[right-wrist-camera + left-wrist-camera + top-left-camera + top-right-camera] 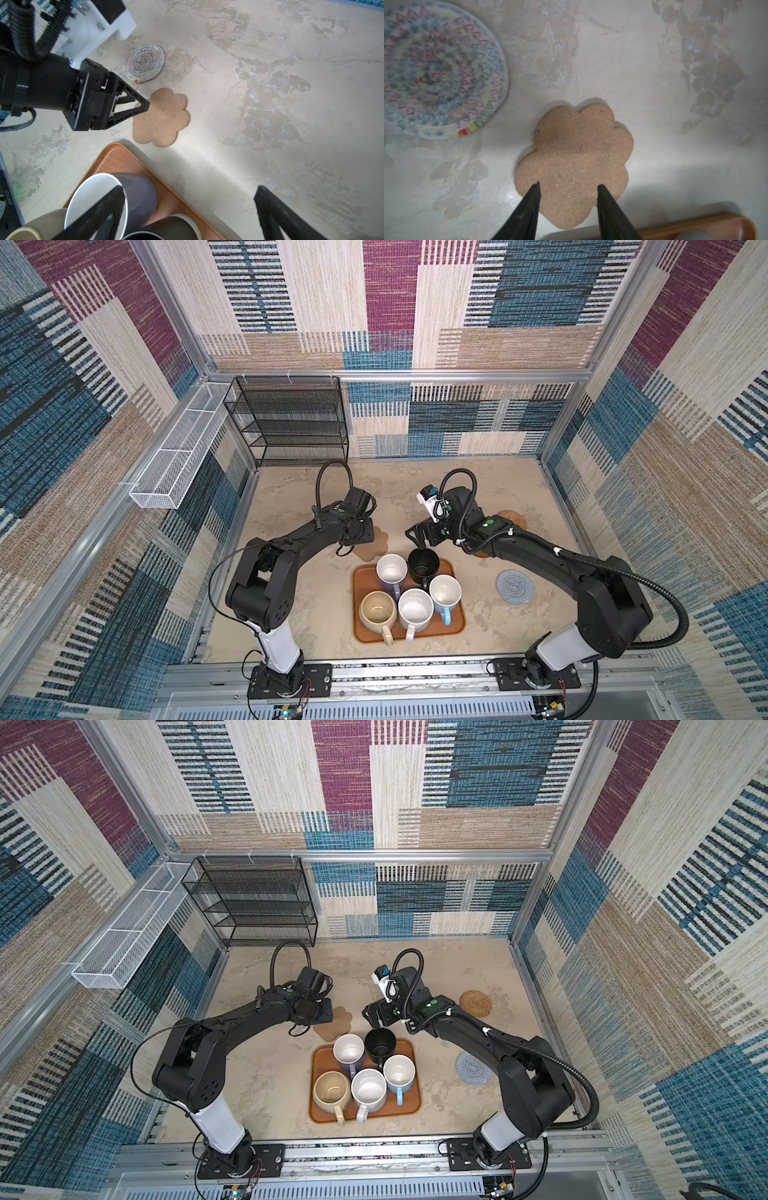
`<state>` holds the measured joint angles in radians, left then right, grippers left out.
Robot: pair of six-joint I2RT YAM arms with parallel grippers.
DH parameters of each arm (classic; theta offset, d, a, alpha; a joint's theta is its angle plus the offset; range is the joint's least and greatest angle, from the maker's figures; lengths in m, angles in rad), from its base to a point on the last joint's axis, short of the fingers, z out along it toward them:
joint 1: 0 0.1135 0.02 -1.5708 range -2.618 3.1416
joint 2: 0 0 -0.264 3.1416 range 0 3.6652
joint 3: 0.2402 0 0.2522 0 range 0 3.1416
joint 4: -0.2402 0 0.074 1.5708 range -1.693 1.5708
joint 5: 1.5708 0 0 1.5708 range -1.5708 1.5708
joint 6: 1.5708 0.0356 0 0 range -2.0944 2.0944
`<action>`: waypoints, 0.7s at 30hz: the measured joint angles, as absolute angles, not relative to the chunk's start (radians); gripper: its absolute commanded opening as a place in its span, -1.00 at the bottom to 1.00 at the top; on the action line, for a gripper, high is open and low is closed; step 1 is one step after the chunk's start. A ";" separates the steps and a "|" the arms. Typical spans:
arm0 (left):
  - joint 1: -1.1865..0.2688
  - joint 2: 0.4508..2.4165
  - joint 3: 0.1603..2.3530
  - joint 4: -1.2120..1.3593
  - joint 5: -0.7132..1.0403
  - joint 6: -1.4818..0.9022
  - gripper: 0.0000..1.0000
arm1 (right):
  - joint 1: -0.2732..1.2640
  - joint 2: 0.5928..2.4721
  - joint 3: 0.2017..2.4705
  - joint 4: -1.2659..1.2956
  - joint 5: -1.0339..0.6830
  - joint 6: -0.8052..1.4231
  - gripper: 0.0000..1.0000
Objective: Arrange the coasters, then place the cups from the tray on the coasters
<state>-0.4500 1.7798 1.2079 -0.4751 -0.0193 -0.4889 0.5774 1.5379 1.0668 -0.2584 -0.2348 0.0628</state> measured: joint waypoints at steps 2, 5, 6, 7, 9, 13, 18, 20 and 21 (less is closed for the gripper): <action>-0.460 1.805 1.225 -0.485 -0.016 -0.463 -0.02 | 0.577 1.538 1.067 -0.258 -0.235 0.063 1.00; -0.466 1.864 1.259 -0.495 0.007 -0.434 -0.02 | 0.577 1.536 1.066 -0.258 -0.234 0.063 1.00; -0.467 1.887 1.272 -0.498 0.007 -0.426 -0.02 | 0.577 1.536 1.066 -0.258 -0.232 0.063 0.99; -0.467 1.904 1.282 -0.501 0.007 -0.419 -0.02 | 0.577 1.535 1.066 -0.258 -0.231 0.063 0.99; -0.477 1.938 1.313 -0.520 0.004 -0.410 -0.02 | 0.577 1.530 1.059 -0.257 -0.231 0.063 0.99; -0.510 1.985 1.377 -0.555 -0.055 -0.387 -0.02 | 0.578 1.515 1.046 -0.256 -0.216 0.063 1.00; -0.520 2.055 1.459 -0.635 -0.096 -0.391 -0.08 | 0.577 1.512 1.044 -0.255 -0.201 0.063 0.99; -0.520 2.069 1.478 -0.657 -0.103 -0.404 -0.12 | 0.577 1.512 1.044 -0.255 -0.198 0.063 0.99; -0.519 2.073 1.485 -0.665 -0.107 -0.420 -0.12 | 0.577 1.513 1.044 -0.255 -0.198 0.063 0.99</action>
<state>-0.5194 2.0731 1.4853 -0.6651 -0.1070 -0.4202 0.5774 1.5127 1.0439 -0.2550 -0.1978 0.0631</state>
